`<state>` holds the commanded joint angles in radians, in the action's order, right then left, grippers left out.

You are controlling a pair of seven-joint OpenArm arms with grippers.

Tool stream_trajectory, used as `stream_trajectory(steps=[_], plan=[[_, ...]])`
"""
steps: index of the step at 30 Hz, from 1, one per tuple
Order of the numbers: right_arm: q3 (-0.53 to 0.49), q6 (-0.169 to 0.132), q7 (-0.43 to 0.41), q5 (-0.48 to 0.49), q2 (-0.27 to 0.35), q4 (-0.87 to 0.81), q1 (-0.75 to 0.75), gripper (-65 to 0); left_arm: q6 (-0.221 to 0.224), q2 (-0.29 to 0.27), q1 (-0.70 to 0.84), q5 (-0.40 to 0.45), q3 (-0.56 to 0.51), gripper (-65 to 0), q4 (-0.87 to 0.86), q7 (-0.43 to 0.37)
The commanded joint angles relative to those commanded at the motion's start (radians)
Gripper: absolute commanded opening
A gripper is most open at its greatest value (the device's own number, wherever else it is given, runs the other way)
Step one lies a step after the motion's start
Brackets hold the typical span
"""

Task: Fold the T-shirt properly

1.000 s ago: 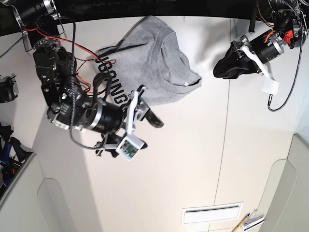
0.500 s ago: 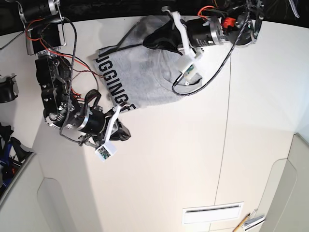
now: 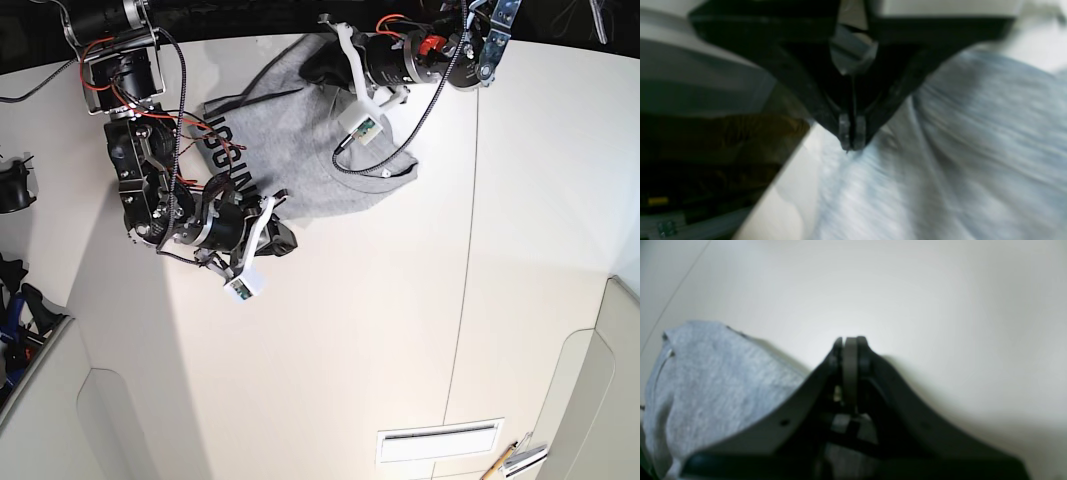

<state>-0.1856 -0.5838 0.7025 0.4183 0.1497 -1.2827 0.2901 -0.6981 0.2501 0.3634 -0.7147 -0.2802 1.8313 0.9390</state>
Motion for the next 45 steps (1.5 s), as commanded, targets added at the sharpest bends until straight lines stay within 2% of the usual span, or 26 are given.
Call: stream_trajectory(steps=[3,6,10,15,21,26,30,34,37,41,45], plan=[[0.0,0.0,0.054,0.037,0.018,0.0,-0.014,-65.0,0.0,0.0,-0.024,0.038,0.0,-65.0,0.0,0.0],[0.0,0.0,0.058,0.077,0.043,-0.008,-0.049,-65.0,0.0,0.014,-0.04,0.076,0.013,-65.0,0.0,0.003],[0.0,-0.001,0.062,0.091,0.085,-0.054,-0.12,-65.0,0.0,0.022,-0.048,0.077,0.099,-65.0,0.0,0.003],[0.002,-0.008,0.078,0.113,0.14,-0.188,-0.232,-65.0,0.0,0.022,-0.084,0.091,0.212,-65.0,-0.002,0.003],[0.002,-0.007,0.108,0.169,0.14,-0.328,-0.359,-65.0,0.0,0.021,-0.205,0.091,0.217,-65.0,-0.124,-0.001],[0.002,-0.008,0.109,0.169,0.116,-0.338,-0.393,-65.0,0.0,0.017,-0.312,0.09,0.217,-65.0,-0.219,0.0],[0.014,-0.007,0.11,0.157,0.114,-0.34,-0.386,-65.0,0.0,0.023,-0.319,0.086,0.217,-65.0,-0.215,0.015],[0.101,-0.008,0.146,0.161,0.122,-0.393,-0.388,-65.0,0.0,0.093,-0.304,0.017,0.217,-65.0,-0.108,0.023],[0.172,-0.008,0.231,0.24,0.139,-0.453,-0.4,-65.0,0.0,0.157,-0.247,-0.014,0.225,-65.0,-0.004,0.057],[0.198,-0.008,0.269,0.302,0.223,-0.542,-0.454,-65.0,0.0,0.217,-0.111,-0.032,0.314,-65.0,0.122,0.069],[0.199,-0.008,0.286,0.35,0.335,-0.604,-0.571,-65.0,0.0,0.275,0.066,-0.091,0.451,-65.0,0.24,0.144]])
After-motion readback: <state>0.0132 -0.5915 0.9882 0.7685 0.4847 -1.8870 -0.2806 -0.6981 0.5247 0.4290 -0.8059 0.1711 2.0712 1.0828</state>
